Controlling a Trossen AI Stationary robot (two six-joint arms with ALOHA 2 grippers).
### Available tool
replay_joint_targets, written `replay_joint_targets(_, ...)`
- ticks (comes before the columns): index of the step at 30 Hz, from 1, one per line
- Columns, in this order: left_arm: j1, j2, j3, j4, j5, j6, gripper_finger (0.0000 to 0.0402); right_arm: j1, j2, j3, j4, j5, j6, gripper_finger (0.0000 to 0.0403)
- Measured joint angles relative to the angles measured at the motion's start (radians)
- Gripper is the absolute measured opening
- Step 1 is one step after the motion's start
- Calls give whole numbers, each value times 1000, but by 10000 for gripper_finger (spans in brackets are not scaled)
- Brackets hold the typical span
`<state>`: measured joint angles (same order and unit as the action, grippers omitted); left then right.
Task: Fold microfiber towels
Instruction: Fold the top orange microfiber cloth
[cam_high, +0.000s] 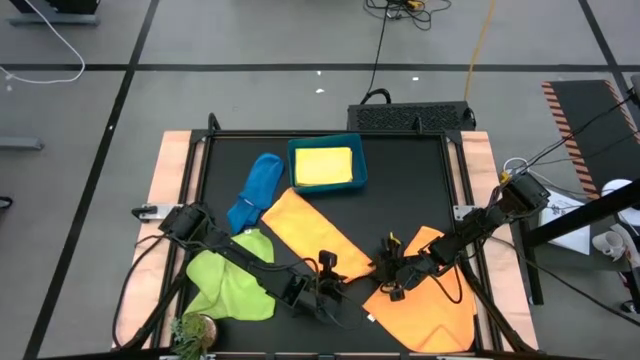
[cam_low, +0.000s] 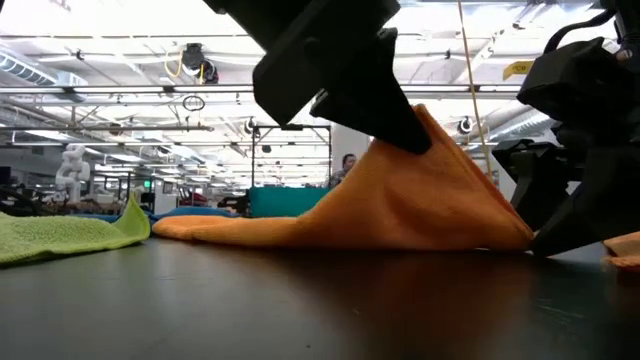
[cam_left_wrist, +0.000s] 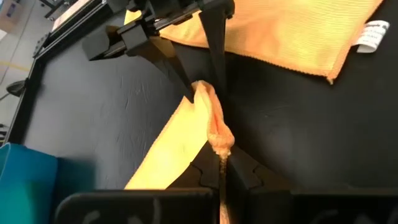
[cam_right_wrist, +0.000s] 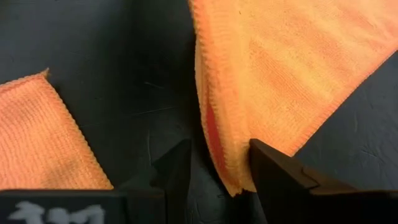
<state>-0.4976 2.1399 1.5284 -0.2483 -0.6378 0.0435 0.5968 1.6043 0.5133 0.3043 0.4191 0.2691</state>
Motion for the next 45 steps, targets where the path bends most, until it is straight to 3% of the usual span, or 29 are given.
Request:
replay_joint_targets(23, -13, -56, 0, -85, -52, -47, 1, 1, 1, -2, -20, 23, -27, 132)
replay_joint_targets(45, -6, -56, 0, -94, -44, -66, 1, -3, 5, -5, 129, 31, -28, 141)
